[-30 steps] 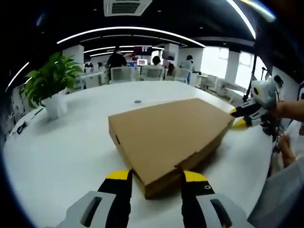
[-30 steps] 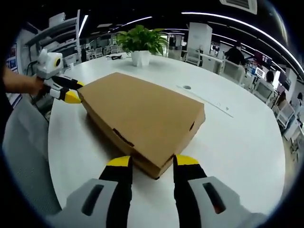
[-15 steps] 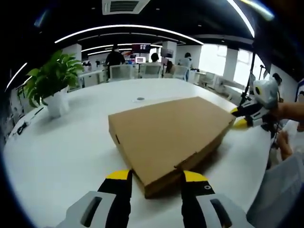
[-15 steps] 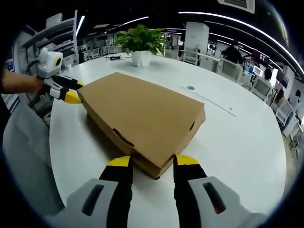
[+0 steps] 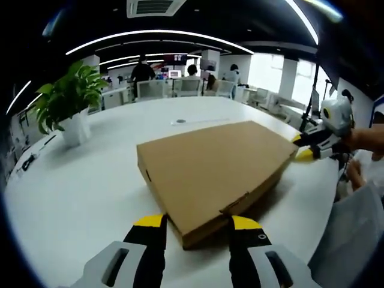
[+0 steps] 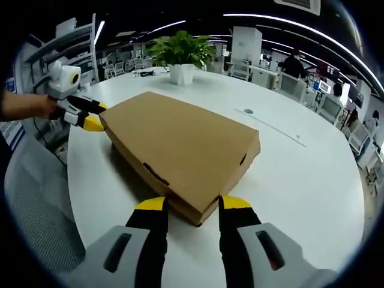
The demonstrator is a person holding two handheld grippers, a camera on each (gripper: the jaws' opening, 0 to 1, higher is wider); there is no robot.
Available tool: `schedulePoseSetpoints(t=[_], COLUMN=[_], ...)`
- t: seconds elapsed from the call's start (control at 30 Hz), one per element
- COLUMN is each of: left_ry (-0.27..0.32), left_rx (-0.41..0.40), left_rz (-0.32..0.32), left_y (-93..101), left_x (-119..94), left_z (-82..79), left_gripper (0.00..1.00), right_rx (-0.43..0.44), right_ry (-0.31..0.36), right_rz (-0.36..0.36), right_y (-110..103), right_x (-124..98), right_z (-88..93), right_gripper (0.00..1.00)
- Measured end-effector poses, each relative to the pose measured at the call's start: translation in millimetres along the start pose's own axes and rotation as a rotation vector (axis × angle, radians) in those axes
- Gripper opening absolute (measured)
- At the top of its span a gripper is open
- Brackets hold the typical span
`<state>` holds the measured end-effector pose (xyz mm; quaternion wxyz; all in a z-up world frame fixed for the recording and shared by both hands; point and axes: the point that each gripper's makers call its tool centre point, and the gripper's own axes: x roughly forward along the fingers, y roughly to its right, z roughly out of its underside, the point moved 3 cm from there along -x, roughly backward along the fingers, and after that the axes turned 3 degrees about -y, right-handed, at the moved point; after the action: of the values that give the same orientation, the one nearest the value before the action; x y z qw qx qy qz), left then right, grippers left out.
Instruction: Operate the shoe box by opening the lid, removing the specified soft item, and placing it in the target area until the item is outside and the box remains undamaged.
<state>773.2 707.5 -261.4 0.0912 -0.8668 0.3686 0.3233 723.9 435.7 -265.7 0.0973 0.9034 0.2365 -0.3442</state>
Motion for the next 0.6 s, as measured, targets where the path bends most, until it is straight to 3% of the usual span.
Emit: schedulePoseSetpoints(t=[0.6], left_ry=[-0.041], left_rx=[0.047], left_rz=[0.021], left_y=[-21.8], left_x=[-28.0], left_z=[18.8], left_gripper=[0.42], right_rx=[0.016], right_ry=[0.006], right_rz=[-0.011], right_y=[-51.5], right_x=[0.3], right_z=[-1.8], right_gripper=[0.28])
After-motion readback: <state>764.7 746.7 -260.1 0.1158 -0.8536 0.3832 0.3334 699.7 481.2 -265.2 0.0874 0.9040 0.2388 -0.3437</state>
